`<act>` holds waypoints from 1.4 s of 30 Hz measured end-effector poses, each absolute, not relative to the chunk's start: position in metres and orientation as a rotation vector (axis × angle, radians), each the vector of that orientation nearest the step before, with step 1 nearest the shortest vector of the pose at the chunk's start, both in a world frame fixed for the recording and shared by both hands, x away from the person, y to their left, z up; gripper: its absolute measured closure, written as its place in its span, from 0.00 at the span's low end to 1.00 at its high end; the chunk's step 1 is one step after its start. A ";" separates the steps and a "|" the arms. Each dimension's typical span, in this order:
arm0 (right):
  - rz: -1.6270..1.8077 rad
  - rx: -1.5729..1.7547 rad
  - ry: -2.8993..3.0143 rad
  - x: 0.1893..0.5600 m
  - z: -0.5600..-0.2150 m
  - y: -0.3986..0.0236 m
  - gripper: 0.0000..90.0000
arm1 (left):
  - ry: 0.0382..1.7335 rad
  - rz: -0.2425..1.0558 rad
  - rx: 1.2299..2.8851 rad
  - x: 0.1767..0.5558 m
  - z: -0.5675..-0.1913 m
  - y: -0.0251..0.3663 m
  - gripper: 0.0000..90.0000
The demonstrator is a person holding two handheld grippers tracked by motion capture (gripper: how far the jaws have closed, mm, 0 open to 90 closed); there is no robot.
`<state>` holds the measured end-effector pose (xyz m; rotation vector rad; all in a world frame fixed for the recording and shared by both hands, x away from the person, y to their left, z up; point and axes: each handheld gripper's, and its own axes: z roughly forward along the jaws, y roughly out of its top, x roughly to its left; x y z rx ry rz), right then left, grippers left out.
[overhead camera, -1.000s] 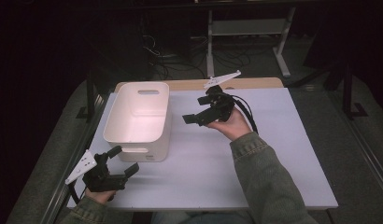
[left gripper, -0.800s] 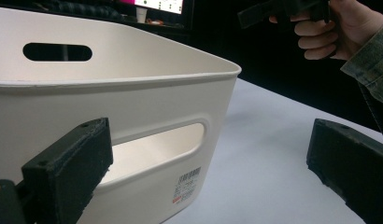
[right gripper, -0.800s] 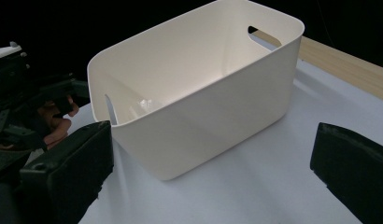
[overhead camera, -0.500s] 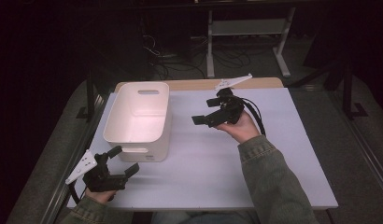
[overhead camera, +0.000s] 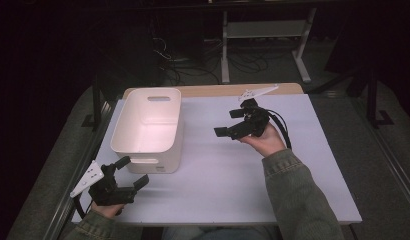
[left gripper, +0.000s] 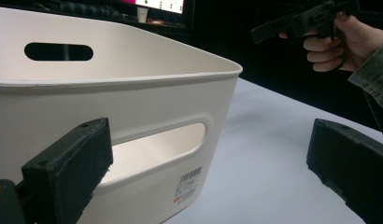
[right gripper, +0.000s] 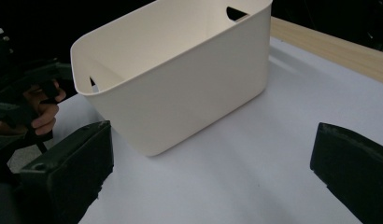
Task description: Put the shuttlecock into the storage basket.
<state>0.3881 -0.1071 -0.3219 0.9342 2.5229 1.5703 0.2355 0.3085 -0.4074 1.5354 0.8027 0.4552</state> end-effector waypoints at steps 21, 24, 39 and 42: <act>1.563 0.983 2.456 0.370 -0.347 -0.144 0.00 | 0.799 0.458 1.547 0.235 -0.407 0.309 0.00; 1.579 1.001 2.435 0.369 -0.350 -0.147 0.00 | 0.799 0.459 1.550 0.235 -0.407 0.309 0.00; 1.591 1.048 2.390 0.359 -0.364 -0.169 0.00 | 0.798 0.460 1.552 0.235 -0.407 0.309 0.00; 1.583 1.049 2.389 0.356 -0.367 -0.172 0.00 | 0.798 0.460 1.552 0.235 -0.407 0.309 0.00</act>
